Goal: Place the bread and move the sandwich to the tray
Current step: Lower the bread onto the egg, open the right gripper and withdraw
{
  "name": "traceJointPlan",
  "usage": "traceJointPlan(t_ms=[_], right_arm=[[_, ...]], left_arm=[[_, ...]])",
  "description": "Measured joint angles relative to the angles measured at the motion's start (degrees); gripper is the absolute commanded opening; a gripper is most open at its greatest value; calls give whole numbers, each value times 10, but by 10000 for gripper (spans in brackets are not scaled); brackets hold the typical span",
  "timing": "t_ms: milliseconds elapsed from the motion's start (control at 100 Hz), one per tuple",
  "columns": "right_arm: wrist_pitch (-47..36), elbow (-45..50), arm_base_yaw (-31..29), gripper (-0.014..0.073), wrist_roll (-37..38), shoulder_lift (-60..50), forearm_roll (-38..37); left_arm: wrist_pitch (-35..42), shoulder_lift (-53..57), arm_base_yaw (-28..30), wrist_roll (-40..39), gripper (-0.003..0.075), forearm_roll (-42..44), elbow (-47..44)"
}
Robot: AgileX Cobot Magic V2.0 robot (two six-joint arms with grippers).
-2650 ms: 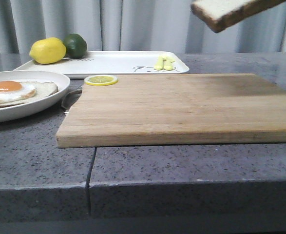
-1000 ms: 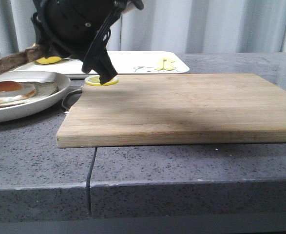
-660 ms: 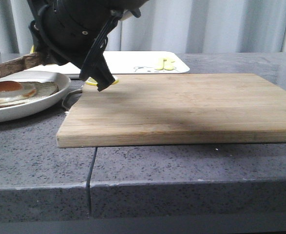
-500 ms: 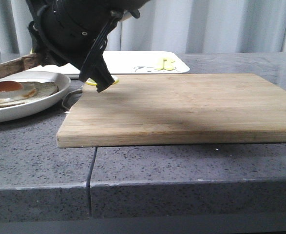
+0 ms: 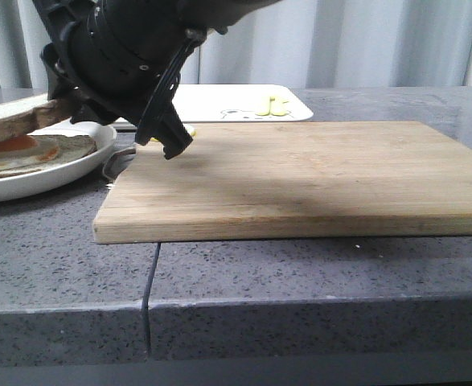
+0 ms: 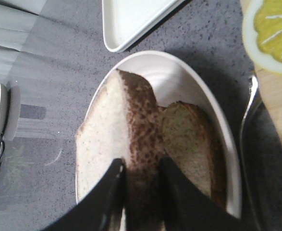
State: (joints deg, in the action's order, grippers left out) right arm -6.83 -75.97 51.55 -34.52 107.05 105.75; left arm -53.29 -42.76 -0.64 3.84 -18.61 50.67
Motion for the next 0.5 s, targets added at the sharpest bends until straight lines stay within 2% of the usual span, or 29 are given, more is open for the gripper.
traceJointPlan(t_ms=[200,500], right_arm=[[0,0,0,416,-19,0,0],[-20,0,0,428,-45,0,0]], left_arm=[[0,0,0,0,440,0,0],[0,0,0,0,440,0,0]])
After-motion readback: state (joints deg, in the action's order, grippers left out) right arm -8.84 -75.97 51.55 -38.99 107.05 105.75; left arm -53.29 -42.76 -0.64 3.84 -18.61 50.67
